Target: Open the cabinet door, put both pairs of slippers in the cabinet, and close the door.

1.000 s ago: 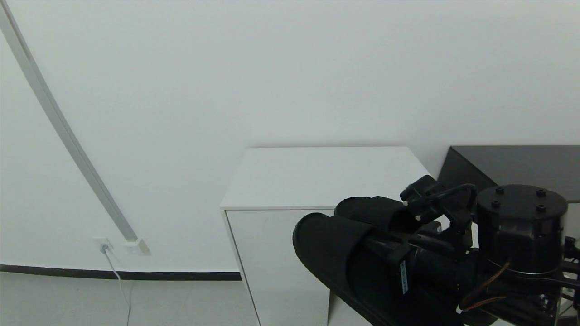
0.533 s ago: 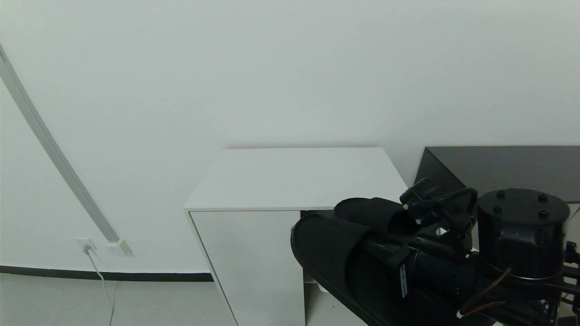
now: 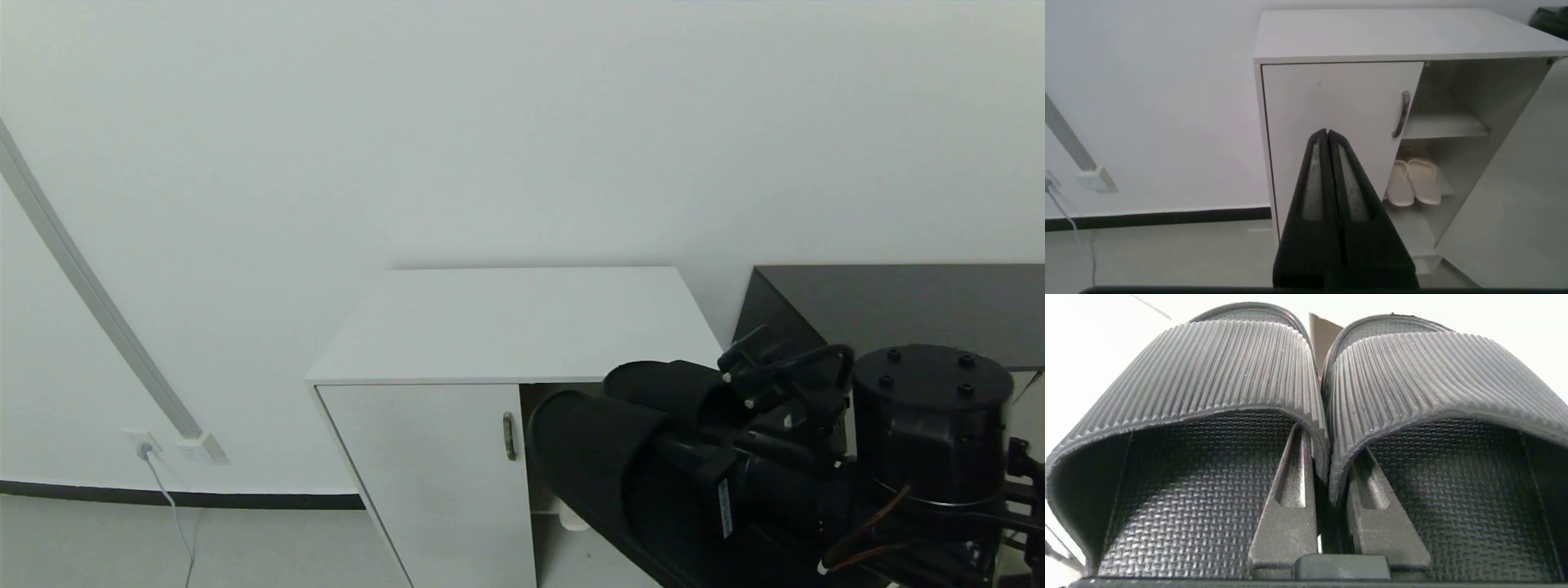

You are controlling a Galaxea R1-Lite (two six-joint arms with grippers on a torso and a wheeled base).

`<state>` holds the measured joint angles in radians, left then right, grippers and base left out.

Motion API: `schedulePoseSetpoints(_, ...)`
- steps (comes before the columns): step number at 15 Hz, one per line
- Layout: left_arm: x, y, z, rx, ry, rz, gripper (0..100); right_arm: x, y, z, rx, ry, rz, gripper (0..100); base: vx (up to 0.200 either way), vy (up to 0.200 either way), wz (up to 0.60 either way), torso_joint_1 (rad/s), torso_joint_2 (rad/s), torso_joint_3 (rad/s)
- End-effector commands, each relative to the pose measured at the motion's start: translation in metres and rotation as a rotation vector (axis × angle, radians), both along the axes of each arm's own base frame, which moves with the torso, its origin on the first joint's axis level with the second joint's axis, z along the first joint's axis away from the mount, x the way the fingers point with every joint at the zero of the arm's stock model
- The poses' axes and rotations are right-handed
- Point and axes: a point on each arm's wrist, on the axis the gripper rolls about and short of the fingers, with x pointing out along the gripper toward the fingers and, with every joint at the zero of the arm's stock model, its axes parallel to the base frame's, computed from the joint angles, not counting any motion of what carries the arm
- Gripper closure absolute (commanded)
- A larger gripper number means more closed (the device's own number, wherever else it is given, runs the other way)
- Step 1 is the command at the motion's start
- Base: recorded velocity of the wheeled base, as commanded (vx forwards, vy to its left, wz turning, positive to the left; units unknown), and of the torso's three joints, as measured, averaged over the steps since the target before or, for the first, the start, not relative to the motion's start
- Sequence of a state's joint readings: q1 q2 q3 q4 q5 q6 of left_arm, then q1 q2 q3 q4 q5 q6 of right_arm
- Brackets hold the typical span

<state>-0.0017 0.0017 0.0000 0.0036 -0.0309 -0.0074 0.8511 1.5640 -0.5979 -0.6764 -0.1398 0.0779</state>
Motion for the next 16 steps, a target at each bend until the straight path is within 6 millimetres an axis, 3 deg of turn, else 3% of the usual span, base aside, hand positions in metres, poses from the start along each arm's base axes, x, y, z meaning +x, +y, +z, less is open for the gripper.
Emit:
schedulePoseSetpoints(1, 0.0000, 0.0000, 0.0001, 0.000, -0.001, 0.000, 100, 0.0007, 0.0003, -0.0008, -0.002, 0.002, -0.001, 100, 0.000, 0.000, 0.00, 0.000, 0.00, 0.000)
schedulePoseSetpoints(11, -0.0001, 0.0000, 0.0005, -0.003, -0.002, 0.000, 100, 0.0029, 0.0023, -0.0063, -0.014, 0.013, -0.003, 100, 0.000, 0.000, 0.00, -0.007, 0.01, 0.009)
schedulePoseSetpoints(16, 0.0000, 0.0000, 0.0001, -0.003, -0.001, 0.000, 100, 0.0027, 0.0020, -0.0071, -0.016, 0.015, -0.003, 100, 0.000, 0.000, 0.00, -0.178, 0.42, 0.235)
